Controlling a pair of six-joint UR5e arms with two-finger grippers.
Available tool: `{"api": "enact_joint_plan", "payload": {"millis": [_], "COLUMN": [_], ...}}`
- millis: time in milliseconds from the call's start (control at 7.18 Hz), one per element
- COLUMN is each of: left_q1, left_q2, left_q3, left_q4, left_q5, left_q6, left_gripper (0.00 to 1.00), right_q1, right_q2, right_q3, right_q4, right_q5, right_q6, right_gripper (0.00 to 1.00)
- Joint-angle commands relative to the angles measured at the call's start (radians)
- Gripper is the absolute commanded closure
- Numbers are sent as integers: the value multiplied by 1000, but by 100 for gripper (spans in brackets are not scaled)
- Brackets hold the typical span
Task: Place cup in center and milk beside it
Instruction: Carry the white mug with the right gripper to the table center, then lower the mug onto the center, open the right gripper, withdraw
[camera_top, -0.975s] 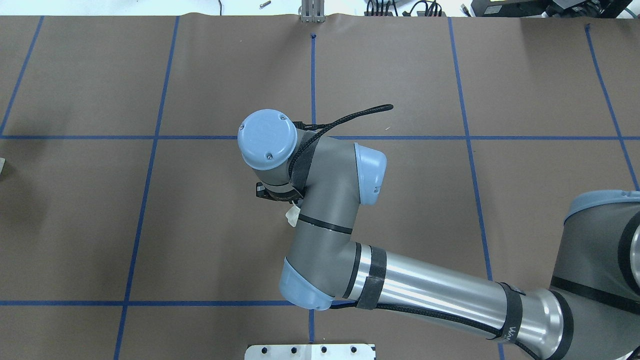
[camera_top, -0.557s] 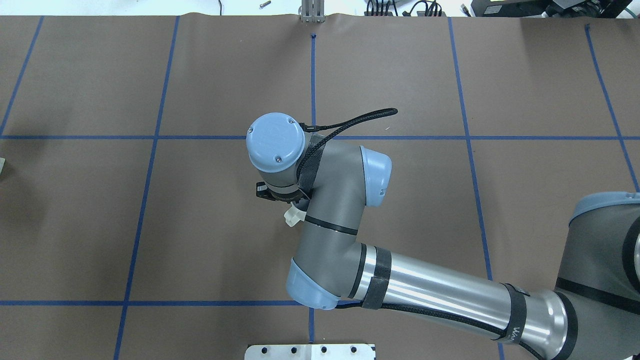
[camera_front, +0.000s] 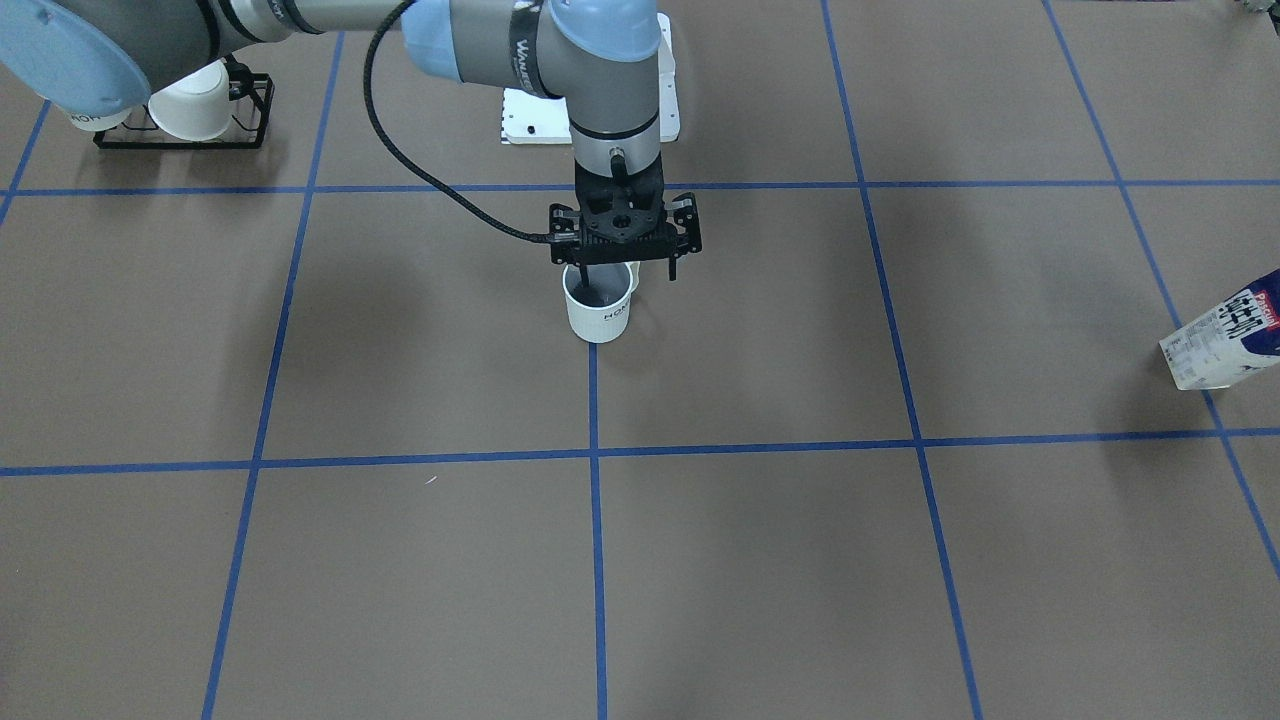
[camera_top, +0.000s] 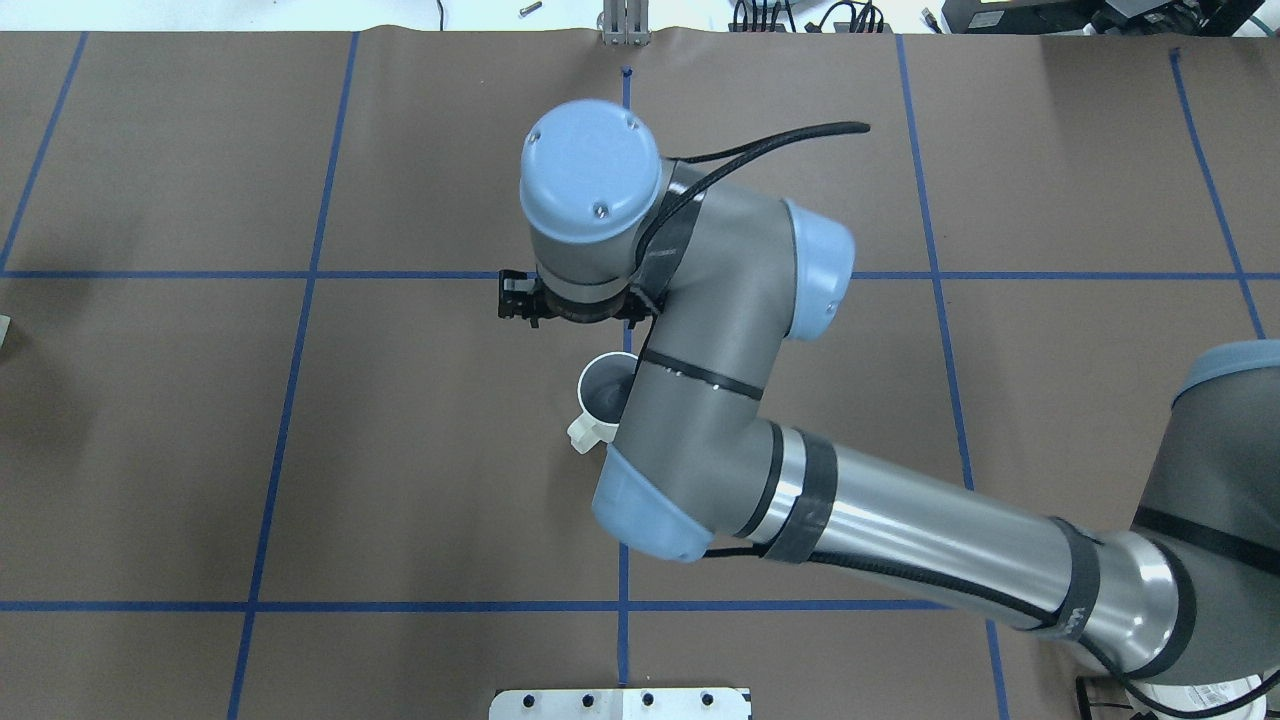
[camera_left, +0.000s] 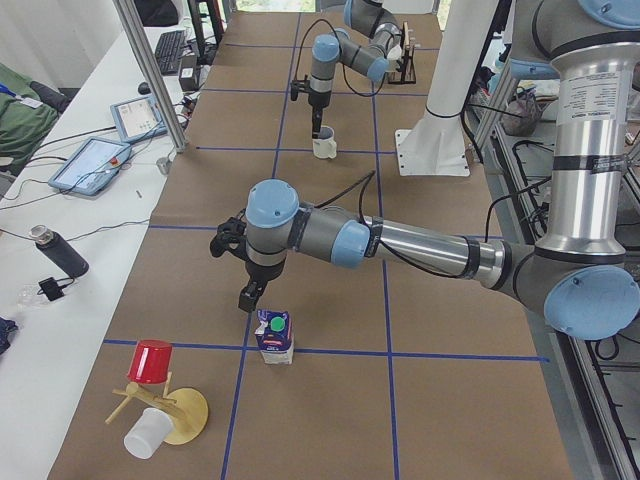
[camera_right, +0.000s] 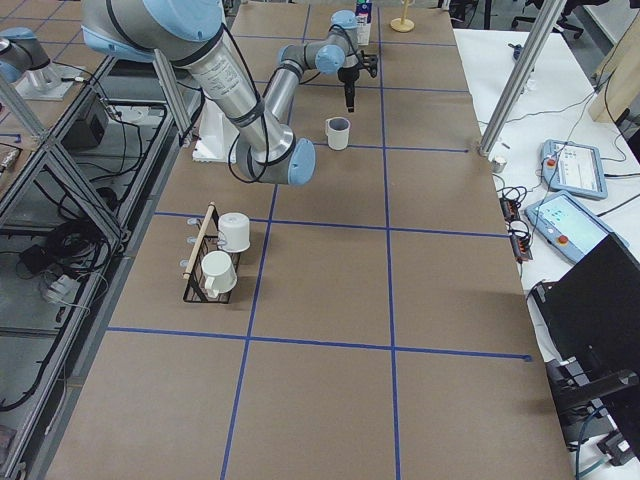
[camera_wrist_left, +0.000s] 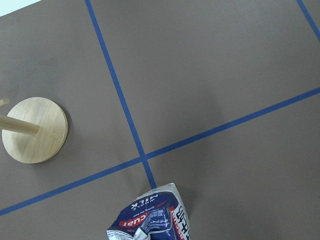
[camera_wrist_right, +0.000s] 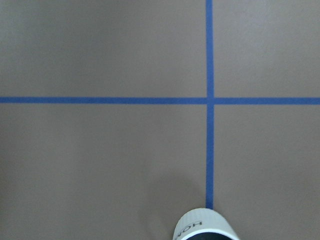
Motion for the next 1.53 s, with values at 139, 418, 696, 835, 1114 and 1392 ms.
{"api": "enact_joint_plan", "payload": {"millis": [139,418,696,835,1114,1392], "left_q1": [0,0,0,-2,-54,-83], "left_q2": [-10,0,16,16,14,9], "left_q3": [-35,-30,-28,-22,33,121], "left_q4": [0,-23,-25,-23,-12,-21], "left_q5": [-2,-2,-2,-2,-3,-5], "left_q6": [-16,-2,-1,19,89,110], "left_gripper": [1,1,1,1,1,1], "right_q1": [331,589,749,854,1004,1035], "right_q2": [-240,-480,-721,-830,-1042,-1197], "right_q3": [194,247,249,247,261,267], "right_q4": [-101,-101,-90,-90,-90,-32], "right_q5": [206,361,387,387,384,372], "right_q6": [-362,-769,-1100,-1252,-1367,-1409], "right_gripper": [0,0,0,0,0,0]}}
